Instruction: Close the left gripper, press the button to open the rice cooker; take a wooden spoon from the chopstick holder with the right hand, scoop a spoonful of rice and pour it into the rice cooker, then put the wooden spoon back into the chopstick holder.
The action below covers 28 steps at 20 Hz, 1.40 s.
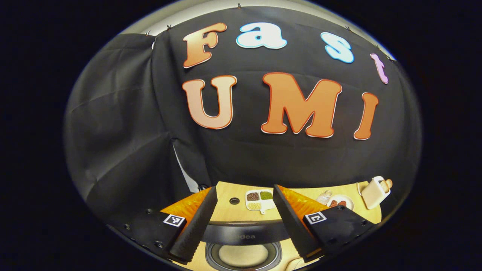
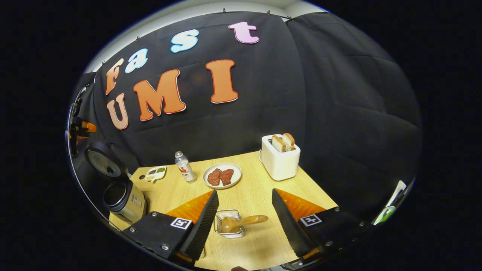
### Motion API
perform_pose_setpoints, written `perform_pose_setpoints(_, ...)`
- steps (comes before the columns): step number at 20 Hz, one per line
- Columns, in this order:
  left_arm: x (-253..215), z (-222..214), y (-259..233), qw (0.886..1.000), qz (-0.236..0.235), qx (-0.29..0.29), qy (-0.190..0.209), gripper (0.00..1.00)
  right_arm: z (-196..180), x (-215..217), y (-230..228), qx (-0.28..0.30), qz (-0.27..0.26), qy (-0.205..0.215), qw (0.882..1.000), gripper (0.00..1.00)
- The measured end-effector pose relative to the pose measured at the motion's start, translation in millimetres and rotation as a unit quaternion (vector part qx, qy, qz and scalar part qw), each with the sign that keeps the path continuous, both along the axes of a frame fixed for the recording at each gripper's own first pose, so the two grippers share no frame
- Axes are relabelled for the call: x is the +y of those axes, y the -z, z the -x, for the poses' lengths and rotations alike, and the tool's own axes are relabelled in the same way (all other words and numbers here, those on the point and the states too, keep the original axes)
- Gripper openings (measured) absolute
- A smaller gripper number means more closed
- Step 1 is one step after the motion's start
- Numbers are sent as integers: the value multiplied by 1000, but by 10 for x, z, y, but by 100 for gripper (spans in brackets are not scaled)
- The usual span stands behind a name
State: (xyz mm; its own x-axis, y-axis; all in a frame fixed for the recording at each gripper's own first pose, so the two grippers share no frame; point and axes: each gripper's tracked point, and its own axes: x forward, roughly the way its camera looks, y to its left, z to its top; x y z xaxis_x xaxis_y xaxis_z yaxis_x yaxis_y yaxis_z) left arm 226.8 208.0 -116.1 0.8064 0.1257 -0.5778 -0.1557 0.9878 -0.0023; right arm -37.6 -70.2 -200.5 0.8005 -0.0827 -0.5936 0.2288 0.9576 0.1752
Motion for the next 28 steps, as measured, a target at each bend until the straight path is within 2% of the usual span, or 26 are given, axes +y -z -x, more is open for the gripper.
perform_pose_setpoints(1, -45, -5, 74, 1000, 2, 16, 6, 92, 13, -11, -5, 1, 3, 2, 1000, 89)
perform_pose_setpoints(2, -100, -8, 176, 999, 11, 35, 12, 100, 13, -8, -21, 1, 3, 2, 1000, 89)
perform_pose_setpoints(4, -227, 150, 417, 994, 41, 96, 16, 92, 5, 52, -57, 0, 1, 0, 1000, 89)
perform_pose_setpoints(5, -215, 236, 492, 993, 31, 114, 17, 92, -1, 94, -64, -2, -1, -3, 1000, 89)
perform_pose_setpoints(7, -243, 379, 757, 985, 54, 161, 23, 93, 1, 182, -69, -1, 0, -14, 1000, 89)
perform_pose_setpoints(8, -310, 539, 933, 976, 72, 202, 26, 93, -10, 225, -62, 1, 2, -19, 1000, 89)
perform_pose_setpoints(11, -375, 903, 1119, 965, 79, 249, 37, 100, -33, 375, -25, 7, 0, -39, 999, 89)
perform_pose_setpoints(16, -521, 1709, 1765, 921, 78, 378, 50, 98, -175, 732, 17, 6, -12, -79, 997, 89)
perform_pose_setpoints(18, -515, 1867, 1974, 911, 72, 403, 50, 100, -199, 833, 12, 4, -14, -92, 996, 89)
perform_pose_setpoints(19, -535, 1936, 2039, 907, 73, 412, 49, 98, -213, 868, 23, 4, -14, -97, 995, 89)
perform_pose_setpoints(20, -536, 1869, 2044, 910, 70, 404, 49, 98, -218, 896, 34, 6, -11, -101, 995, 89)
perform_pose_setpoints(22, -523, 1882, 2065, 909, 73, 408, 41, 100, -208, 943, 47, 6, -9, -108, 994, 89)
perform_pose_setpoints(23, -528, 1883, 2073, 909, 72, 408, 37, 96, -214, 962, 49, 5, -9, -111, 994, 89)
perform_pose_setpoints(25, -534, 1866, 2095, 912, 67, 402, 39, 100, -222, 983, 56, 4, -8, -114, 993, 89)
perform_pose_setpoints(26, -531, 1868, 2083, 914, 67, 399, 40, 99, -230, 1011, 54, 3, -11, -116, 993, 89)
perform_pose_setpoints(28, -531, 1898, 2084, 920, 67, 384, 36, 98, -254, 1064, 40, -1, -17, -119, 993, 89)
